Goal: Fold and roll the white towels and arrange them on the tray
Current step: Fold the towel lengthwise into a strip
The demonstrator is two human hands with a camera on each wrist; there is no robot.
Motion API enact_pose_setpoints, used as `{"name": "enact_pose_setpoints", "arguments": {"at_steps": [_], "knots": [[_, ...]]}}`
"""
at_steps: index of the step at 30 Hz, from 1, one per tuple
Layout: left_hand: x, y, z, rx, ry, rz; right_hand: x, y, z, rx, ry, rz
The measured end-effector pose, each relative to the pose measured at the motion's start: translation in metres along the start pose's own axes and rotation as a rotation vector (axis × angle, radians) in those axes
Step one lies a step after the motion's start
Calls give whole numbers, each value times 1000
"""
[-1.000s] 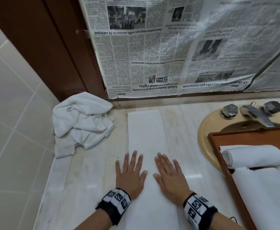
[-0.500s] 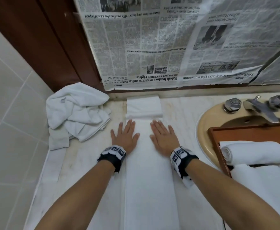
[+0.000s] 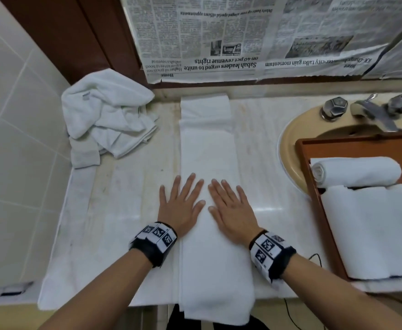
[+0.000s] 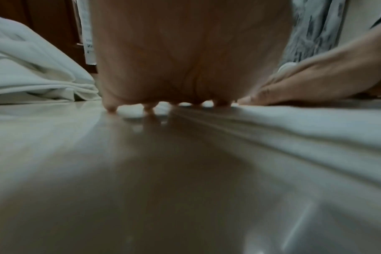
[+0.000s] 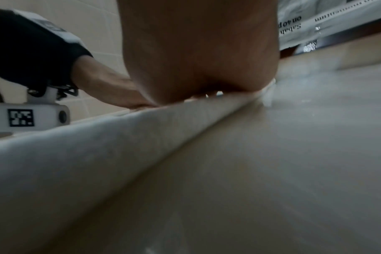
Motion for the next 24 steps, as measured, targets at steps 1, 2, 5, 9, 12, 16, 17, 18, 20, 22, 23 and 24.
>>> {"name": "enact_pose_setpoints", "arguments": {"at_steps": [1,2,5,9,12,16,17,18,20,22,23,24], "knots": [[0,-2,-2,16,-7,8,1,-4,4,-12,5,-10],[2,-5,-4,38,-9,21,3,-9,10,-28,10,-16],[11,-20,-8,96,18,41,13,-28,27,-90,24,-10],[24,-32,-2,185,123,29,28,-39,36,-248,-11,-42],[30,-11,6,209,201,51,29,-8,21,-158,-39,89],[10,35,16,112,168,22,2,42,-9,10,-21,91],[3,42,16,98,134,13,-4,48,-13,11,-13,50],[-4,46,15,88,100,18,-7,51,-14,3,-2,24],[-10,48,9,91,59,37,-8,52,-10,-37,16,-7],[-10,47,2,140,69,44,-4,51,1,-93,23,-4],[-9,46,-2,176,91,49,-2,50,6,-124,24,-1],[-8,46,-6,208,112,59,-1,50,11,-153,21,-4]]}}
Point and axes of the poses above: each hand's wrist, its own y-axis away from the middle knuckle, its own x-axis out of the back of the hand, z = x × y, the point moved 1 cm from there along -y, towards the middle knuckle, and after that the axes turned 7 degrees about z, right-handed, at the moved point
